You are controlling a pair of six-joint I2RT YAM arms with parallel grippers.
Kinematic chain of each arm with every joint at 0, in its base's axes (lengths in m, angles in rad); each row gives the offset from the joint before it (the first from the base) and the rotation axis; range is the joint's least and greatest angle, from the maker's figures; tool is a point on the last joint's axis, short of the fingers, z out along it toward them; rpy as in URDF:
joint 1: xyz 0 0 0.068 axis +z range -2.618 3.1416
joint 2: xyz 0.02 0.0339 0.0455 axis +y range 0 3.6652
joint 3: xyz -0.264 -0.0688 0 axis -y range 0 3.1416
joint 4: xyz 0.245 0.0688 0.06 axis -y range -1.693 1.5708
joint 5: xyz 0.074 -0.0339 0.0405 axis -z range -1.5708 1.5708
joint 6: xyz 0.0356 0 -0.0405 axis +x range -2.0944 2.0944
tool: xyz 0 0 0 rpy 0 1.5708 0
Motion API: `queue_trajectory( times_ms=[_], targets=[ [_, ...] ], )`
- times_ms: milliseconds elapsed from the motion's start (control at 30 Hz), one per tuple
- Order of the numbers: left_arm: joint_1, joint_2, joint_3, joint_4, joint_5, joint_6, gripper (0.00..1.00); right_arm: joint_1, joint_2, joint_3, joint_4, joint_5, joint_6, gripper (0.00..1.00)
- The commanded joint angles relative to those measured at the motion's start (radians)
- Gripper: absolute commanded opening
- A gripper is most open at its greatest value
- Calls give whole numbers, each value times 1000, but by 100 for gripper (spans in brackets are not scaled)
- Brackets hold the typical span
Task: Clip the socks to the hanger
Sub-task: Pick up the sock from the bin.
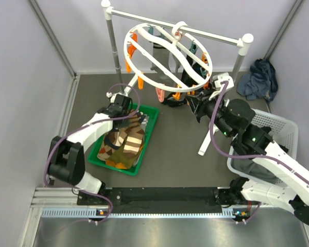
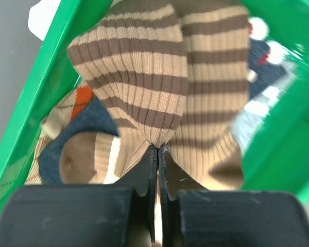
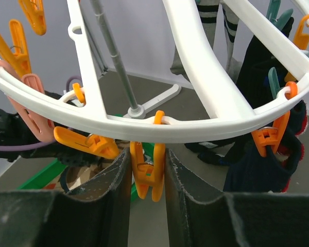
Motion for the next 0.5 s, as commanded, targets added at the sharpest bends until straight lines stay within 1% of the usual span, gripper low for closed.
queue_trajectory(
  times_ms=[0,133,200,300,400,467],
  targets=[
    [3,-127,-32,-74,93,-1,0,21,-18,-25,-43,-6,3,0],
    [-14,-197,-77,-130,178,-20,0,21,-30,-28,-48,-14,8,0],
    [-40,-248,-118,-148,245,-33,0,19,-35,-33,-51,-14,9,0],
    [-104,-317,-175,-205,273,-94,1,21,-41,-36,-54,-12,9,0],
    [-176,-378,-228,-257,267,-151,5,21,-44,-39,-56,-8,9,0],
    [-214,-408,-250,-294,267,-169,11,21,-44,-45,-51,-6,6,0]
  ],
)
